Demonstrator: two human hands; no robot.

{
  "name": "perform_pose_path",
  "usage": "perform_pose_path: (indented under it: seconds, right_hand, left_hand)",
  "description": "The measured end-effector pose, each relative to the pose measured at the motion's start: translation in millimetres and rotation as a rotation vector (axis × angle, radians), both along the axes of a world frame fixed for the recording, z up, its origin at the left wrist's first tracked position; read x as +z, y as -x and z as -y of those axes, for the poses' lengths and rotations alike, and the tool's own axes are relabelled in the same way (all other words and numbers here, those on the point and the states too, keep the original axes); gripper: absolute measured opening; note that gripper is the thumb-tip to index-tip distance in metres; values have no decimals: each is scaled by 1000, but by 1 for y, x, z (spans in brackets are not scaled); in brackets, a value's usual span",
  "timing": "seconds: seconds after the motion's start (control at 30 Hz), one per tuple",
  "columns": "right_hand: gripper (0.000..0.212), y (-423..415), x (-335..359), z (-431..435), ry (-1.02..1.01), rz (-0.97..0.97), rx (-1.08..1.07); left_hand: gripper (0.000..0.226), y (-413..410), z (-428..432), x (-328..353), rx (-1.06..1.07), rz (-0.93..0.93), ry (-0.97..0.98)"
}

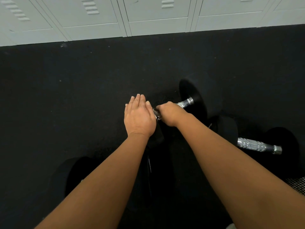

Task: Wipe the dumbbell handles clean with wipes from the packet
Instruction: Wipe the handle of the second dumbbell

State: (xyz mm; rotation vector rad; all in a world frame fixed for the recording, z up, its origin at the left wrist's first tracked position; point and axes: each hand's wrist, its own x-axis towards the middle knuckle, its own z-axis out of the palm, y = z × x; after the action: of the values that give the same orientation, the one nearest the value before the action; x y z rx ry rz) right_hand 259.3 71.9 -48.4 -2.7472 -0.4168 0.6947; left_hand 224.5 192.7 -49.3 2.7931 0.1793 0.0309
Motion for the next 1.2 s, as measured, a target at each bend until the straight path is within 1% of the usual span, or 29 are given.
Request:
perform_pose_path:
  seconds: [0.1, 0.17, 0.27, 0.4, 0.43, 0.5, 0.57, 0.6, 0.73, 0.83, 0.93, 1.1, 1.2]
  right_hand:
    - [28, 13, -12, 4, -11, 131, -67]
    - [30, 21, -16, 0, -46, 163, -58]
    - [27, 16, -12, -6, -63, 110, 25]
    - [25, -4, -2, -4, 13, -24, 1]
    - [25, -4, -2, -1, 33, -14, -12]
    - [23, 2, -7, 2, 57, 73, -34]
    - [22, 12, -13, 1, 37, 175, -42]
    - [22, 15, -14, -1, 7, 192, -30]
    - [25, 12, -11, -3, -68, 126, 41]
    - [29, 8, -15, 9, -81, 135, -13]
    - [36, 23, -25, 14, -154, 200, -87]
    - [54, 48, -35, 8, -270, 267, 50]
    - [64, 53, -50, 23, -318, 357, 39]
  left_hand:
    - [48, 1, 0, 0, 2, 9, 2]
    - [48, 1, 0, 0, -1, 4, 0]
    - [49, 1, -1, -1, -1, -4, -4]
    - [48, 1, -1, 1, -5, 3, 7]
    - [48, 1, -1, 1, -6, 3, 10]
    - [48, 1, -1, 0, -3, 6, 12]
    - [48, 1, -1, 0, 0, 7, 8]
    - [48, 1, -1, 0, -1, 6, 5]
    - [48, 0, -1, 0, -5, 2, 13]
    - [48, 0, -1, 0, -6, 8, 14]
    - [48, 1, -1, 1, -6, 11, 11]
    - [48, 1, -1, 1, -6, 2, 11]
    - [48, 1, 0, 1, -7, 5, 11]
